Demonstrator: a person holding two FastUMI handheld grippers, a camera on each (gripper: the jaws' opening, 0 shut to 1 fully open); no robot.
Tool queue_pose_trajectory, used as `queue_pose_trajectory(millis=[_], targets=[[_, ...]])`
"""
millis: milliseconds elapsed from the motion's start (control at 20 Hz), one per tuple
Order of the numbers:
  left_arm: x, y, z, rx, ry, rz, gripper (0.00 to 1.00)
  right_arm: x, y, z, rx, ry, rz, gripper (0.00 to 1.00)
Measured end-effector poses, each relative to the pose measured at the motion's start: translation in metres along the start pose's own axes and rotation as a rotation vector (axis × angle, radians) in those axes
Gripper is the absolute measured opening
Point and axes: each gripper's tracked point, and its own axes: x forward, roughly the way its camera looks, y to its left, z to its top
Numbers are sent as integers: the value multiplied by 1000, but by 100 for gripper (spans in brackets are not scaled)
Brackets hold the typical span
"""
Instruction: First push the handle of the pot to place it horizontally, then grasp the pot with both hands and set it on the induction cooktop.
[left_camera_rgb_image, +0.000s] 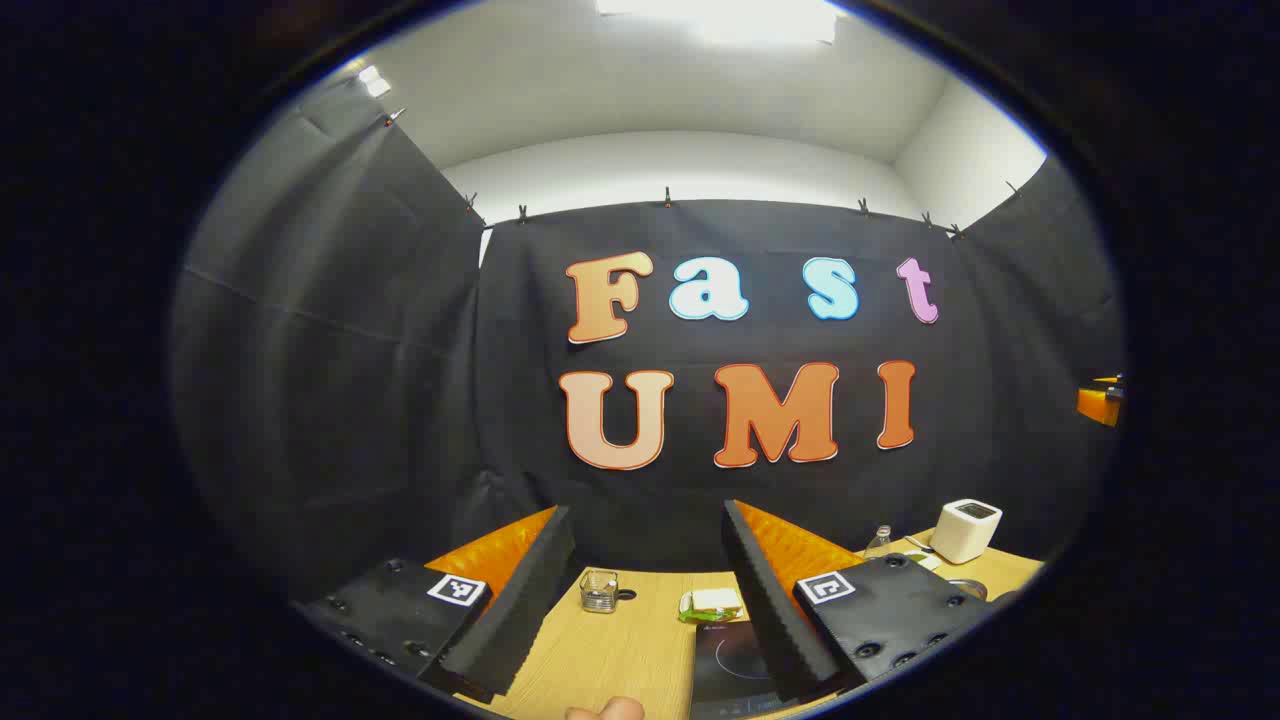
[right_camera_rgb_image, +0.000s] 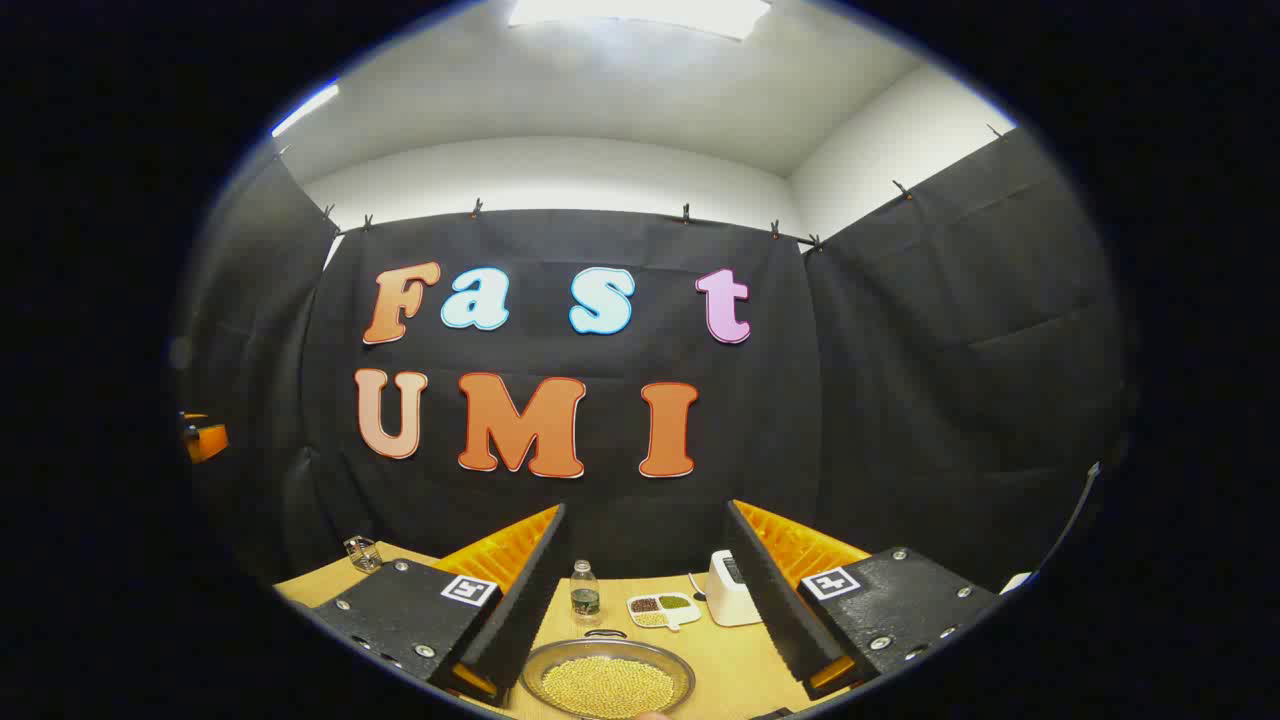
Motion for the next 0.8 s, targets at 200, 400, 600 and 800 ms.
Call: queue_pose_trajectory(millis=[200, 400, 600, 800], targets=[[-1, -1, 1, -6, -7, -5, 99, 3, 1, 0, -16, 15, -13, 95], [-1, 1, 2, -21, -2, -7, 99, 2, -2, -3, 34, 46, 25, 95], [-4, 5, 0, -28, 1, 6, 99, 3, 2, -5, 40, 51, 46, 95], [-4, 10, -3, -29, 3, 16, 99, 7, 14, -11, 46, 68, 74, 95]])
